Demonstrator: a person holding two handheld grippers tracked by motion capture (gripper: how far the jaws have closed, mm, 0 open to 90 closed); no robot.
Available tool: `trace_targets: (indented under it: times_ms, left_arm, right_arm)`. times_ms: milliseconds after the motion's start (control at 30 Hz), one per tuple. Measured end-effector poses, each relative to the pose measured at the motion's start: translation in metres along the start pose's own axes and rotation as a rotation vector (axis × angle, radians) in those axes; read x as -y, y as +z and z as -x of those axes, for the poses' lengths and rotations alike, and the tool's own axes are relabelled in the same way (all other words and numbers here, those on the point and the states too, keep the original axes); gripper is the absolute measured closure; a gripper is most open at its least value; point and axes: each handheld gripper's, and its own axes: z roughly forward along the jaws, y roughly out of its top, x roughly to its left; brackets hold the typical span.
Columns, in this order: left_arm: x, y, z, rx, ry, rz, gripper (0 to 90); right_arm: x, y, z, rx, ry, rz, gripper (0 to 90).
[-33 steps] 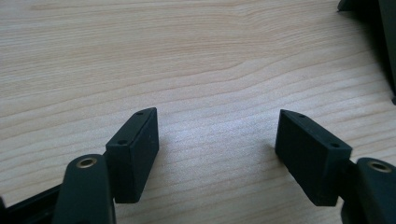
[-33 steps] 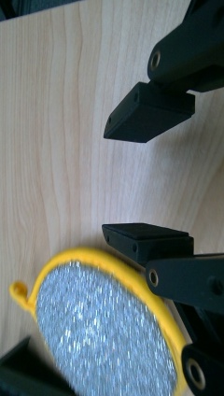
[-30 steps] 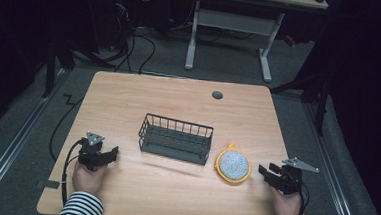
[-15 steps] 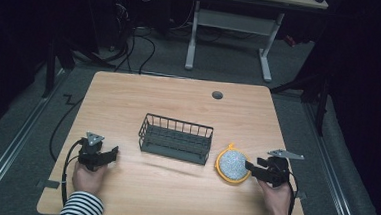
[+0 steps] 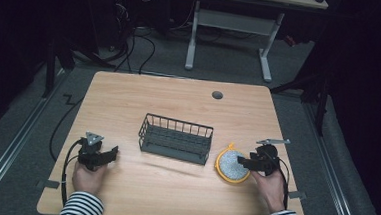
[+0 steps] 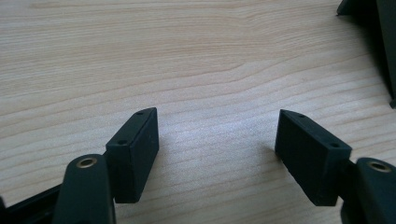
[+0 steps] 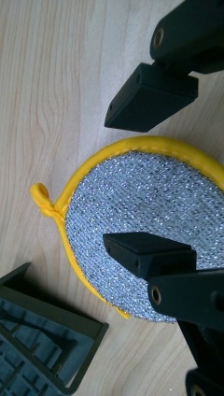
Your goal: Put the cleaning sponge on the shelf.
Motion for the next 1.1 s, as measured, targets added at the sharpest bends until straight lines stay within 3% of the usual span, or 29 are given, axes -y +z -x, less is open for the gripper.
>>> trace_targets:
  times_ms: [333, 567, 667, 933, 1100]
  left_arm:
    - [0.000, 0.000, 0.000, 0.000, -0.001, 0.000, 30.8]
    - [0.000, 0.000, 0.000, 0.000, 0.000, 0.000, 30.8]
    - [0.000, 0.000, 0.000, -0.001, 0.003, -0.002, 30.8]
    - [0.000, 0.000, 0.001, -0.010, 0.011, -0.006, 30.9]
    - [0.000, 0.000, 0.001, -0.012, 0.012, -0.006, 30.6]
  right_arm:
    - [-0.014, 0.012, 0.002, -0.003, 0.003, -0.084, 33.6]
    - [-0.014, 0.021, 0.008, -0.036, 0.027, -0.142, 33.9]
    - [-0.013, 0.023, 0.010, -0.071, 0.036, -0.145, 40.5]
    - [-0.009, 0.023, 0.014, -0.108, 0.034, -0.125, 56.0]
    - [-0.009, 0.020, 0.013, -0.099, -0.012, -0.109, 72.8]
